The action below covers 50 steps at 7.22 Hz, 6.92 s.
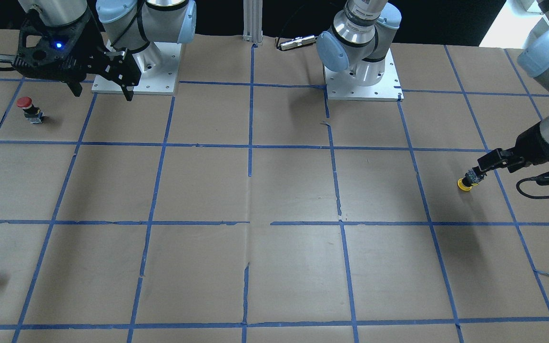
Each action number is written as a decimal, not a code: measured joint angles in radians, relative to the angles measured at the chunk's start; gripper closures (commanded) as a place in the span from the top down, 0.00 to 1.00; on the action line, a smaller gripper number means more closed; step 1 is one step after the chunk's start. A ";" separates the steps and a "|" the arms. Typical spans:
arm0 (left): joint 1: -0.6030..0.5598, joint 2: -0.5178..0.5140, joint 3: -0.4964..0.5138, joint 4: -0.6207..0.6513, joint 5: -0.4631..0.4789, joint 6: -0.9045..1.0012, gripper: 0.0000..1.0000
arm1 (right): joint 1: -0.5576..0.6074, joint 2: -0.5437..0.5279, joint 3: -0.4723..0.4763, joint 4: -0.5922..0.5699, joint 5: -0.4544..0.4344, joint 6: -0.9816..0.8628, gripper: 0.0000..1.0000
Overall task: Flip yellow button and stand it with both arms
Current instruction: 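Close the left gripper on the black base of the yellow button, then lift the yellow button with the left gripper toward the right gripper, then raise the button high with the left gripper while the right gripper approaches its cap, then close the right gripper on the button while the left gripper releases and withdraws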
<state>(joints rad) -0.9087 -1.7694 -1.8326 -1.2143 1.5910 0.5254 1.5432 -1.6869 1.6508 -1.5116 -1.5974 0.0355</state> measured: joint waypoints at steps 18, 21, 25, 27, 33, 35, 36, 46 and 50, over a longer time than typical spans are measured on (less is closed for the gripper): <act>-0.045 0.065 -0.040 0.001 -0.106 0.037 0.18 | -0.016 -0.008 0.012 0.036 0.006 0.023 1.00; -0.224 0.119 0.192 -0.430 -0.405 0.037 0.18 | -0.093 -0.002 -0.019 0.082 0.224 0.249 1.00; -0.512 0.125 0.319 -0.668 -0.958 0.002 0.18 | -0.192 0.068 -0.061 0.209 0.606 0.542 1.00; -0.596 0.136 0.318 -0.652 -1.248 -0.031 0.18 | -0.272 0.083 -0.074 0.331 0.821 0.601 1.00; -0.684 0.142 0.283 -0.373 -1.587 -0.322 0.13 | -0.294 0.049 -0.178 0.445 1.121 0.902 1.00; -0.686 0.151 0.268 -0.312 -1.583 -0.442 0.13 | -0.280 0.026 -0.219 0.445 1.154 0.993 1.00; -0.686 0.152 0.265 -0.306 -1.582 -0.458 0.13 | -0.265 0.019 -0.234 0.439 1.173 1.039 1.00; -0.687 0.143 0.264 -0.298 -1.585 -0.466 0.13 | -0.192 0.031 -0.235 0.303 1.230 1.235 0.84; -0.687 0.143 0.263 -0.298 -1.588 -0.465 0.13 | -0.194 0.036 -0.230 0.302 1.266 1.268 0.22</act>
<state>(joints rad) -1.5953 -1.6261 -1.5692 -1.5125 0.0033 0.0608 1.3488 -1.6506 1.4208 -1.2096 -0.3316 1.3035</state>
